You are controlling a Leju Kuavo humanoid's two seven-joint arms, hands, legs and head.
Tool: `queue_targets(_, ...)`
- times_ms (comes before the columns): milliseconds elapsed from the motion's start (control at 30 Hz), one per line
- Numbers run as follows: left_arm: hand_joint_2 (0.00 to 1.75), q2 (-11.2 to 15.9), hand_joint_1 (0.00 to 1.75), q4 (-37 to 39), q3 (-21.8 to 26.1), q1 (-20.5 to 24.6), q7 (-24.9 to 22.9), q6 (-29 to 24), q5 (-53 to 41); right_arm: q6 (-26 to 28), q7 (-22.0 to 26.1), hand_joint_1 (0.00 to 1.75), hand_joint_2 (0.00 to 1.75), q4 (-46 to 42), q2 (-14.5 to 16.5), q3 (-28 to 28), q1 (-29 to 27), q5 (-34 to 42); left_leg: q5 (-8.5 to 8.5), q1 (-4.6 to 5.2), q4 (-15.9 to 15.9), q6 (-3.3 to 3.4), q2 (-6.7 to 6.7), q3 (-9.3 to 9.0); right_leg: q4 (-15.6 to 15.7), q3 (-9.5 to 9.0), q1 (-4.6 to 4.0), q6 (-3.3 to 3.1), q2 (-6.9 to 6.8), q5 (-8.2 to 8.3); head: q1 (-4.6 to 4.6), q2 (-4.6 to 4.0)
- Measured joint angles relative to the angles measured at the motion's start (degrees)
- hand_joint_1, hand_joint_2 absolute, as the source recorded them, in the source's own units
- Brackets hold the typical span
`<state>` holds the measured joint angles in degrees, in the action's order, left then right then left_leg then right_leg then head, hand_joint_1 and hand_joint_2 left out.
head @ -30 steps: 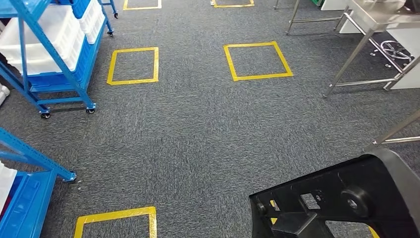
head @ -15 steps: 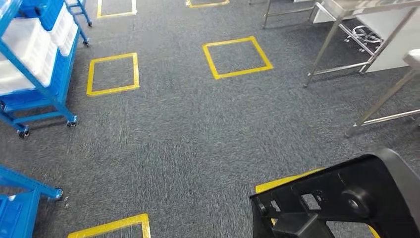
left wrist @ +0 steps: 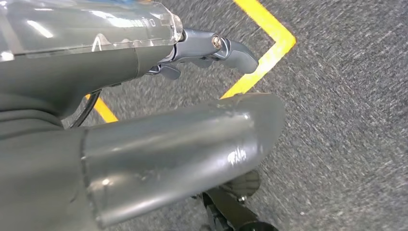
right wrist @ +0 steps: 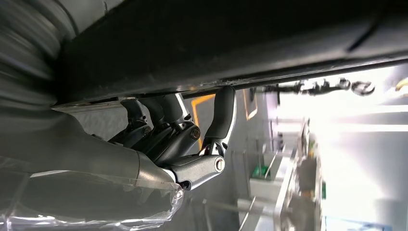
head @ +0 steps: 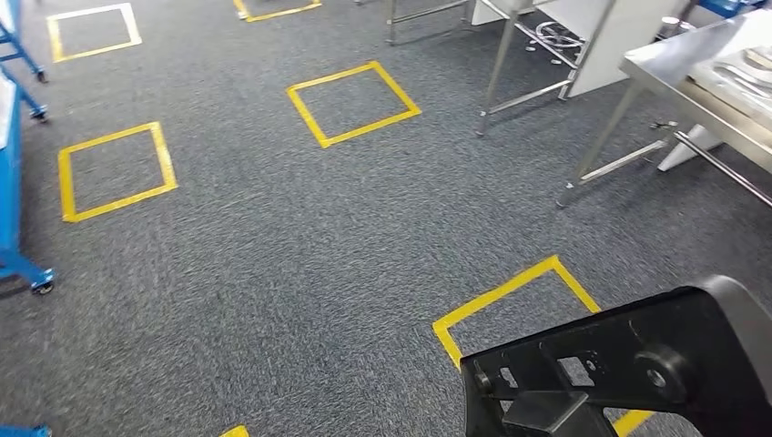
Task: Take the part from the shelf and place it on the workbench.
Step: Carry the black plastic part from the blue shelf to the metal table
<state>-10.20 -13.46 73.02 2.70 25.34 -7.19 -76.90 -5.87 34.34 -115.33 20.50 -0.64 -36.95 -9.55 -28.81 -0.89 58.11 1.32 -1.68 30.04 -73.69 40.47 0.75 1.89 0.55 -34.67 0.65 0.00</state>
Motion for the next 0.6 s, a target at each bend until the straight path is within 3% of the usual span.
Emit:
queue_targets(33,0.00,0.0,0.00,0.0,0.0,0.0,0.0,0.0,0.0,0.0,0.0,1.75,1.75,0.0,0.0,0.0,0.0,0.0,-0.07,0.08,0.0,0.01,-0.88,0.00,-0.8,0.27,0.03,0.03,-0.22,0.21,0.01,0.00)
queue_targets(67,0.00,0.0,0.00,0.0,0.0,0.1,0.1,0.0,0.0,-0.1,0.0,1.75,1.75,0.0,0.0,0.0,0.0,0.0,-0.16,0.13,0.0,-0.03,-1.69,-0.07,0.7,-0.65,0.02,-0.03,-0.47,1.43,0.02,0.00)
queue_targets(133,0.00,0.0,0.00,0.0,0.0,0.2,0.1,0.0,0.0,-0.1,0.0,1.75,1.75,0.0,0.0,0.0,0.0,0.0,-0.41,0.21,0.0,-0.24,-3.08,-0.48,8.2,-4.99,-0.29,-0.57,-2.49,4.95,0.03,0.00)
queue_targets(200,0.00,0.0,0.00,0.0,0.0,0.3,0.2,0.0,0.0,-0.1,0.0,1.75,1.75,0.0,0.0,0.0,0.1,-0.1,-0.74,0.42,0.0,-0.73,-4.22,-0.86,14.0,-8.16,-0.97,-1.41,-4.83,6.56,0.01,0.00)
queue_targets(233,0.00,0.0,0.00,0.0,0.0,0.4,0.2,0.0,0.0,-0.1,0.1,1.75,1.75,0.0,0.0,0.0,0.1,-0.2,-0.88,0.50,0.0,-1.00,-4.78,-1.04,14.9,-8.51,-1.26,-1.73,-5.23,6.51,-0.01,0.00)
queue_targets(300,0.00,0.0,0.00,0.0,0.0,0.6,0.3,0.1,0.0,-0.1,0.1,1.75,1.75,0.0,0.0,0.0,0.1,-0.3,-1.13,0.61,-0.2,-1.56,-5.92,-1.48,15.4,-8.48,-1.24,-2.25,-3.91,6.66,-0.01,0.00)
queue_targets(333,0.00,0.0,0.00,0.0,0.0,0.7,0.3,0.2,0.0,-0.1,0.1,1.75,1.75,0.0,0.0,0.0,0.0,-0.3,-1.49,0.56,0.0,-1.86,-5.43,-1.64,15.7,-8.64,-1.02,-2.50,-3.23,6.87,-0.04,0.00)
queue_targets(400,0.00,0.1,0.00,0.0,0.0,0.8,0.4,0.2,0.0,0.0,0.1,1.75,1.75,0.0,0.0,0.0,0.0,-0.4,-3.05,0.40,2.0,-2.36,-2.74,-1.10,16.4,-8.97,-0.52,-3.10,-2.11,7.30,-0.23,0.00)
queue_targets(467,0.00,0.1,0.00,0.0,0.0,0.6,0.4,0.2,0.0,0.0,0.1,1.75,1.75,0.0,0.0,0.1,0.1,-0.4,-6.01,0.18,7.4,-2.65,0.15,1.35,16.4,-8.93,-0.47,-3.43,-1.13,7.39,-0.46,0.00)
queue_targets(533,0.00,0.1,0.00,0.0,0.0,0.3,0.4,0.2,0.0,0.0,0.1,1.75,1.75,0.0,0.0,0.1,0.2,-0.4,-8.47,0.08,14.3,-2.98,1.11,4.77,16.3,-8.89,-0.46,-3.54,0.43,7.39,-0.55,0.00)
queue_targets(567,0.00,0.1,0.00,0.0,0.0,0.2,0.4,0.2,0.0,0.0,0.1,1.75,1.75,0.1,0.0,0.1,0.2,-0.4,-8.31,0.02,15.8,-3.14,1.23,5.74,16.2,-8.90,-0.44,-3.54,1.36,7.37,-0.55,0.00)
queue_targets(600,0.00,0.1,0.00,0.0,0.0,0.2,0.4,0.2,0.0,0.0,0.1,1.75,1.75,0.1,0.0,0.1,0.2,-0.4,-6.95,-0.08,15.1,-3.25,1.30,5.70,16.1,-8.95,-0.40,-3.46,2.32,7.31,-0.56,0.00)
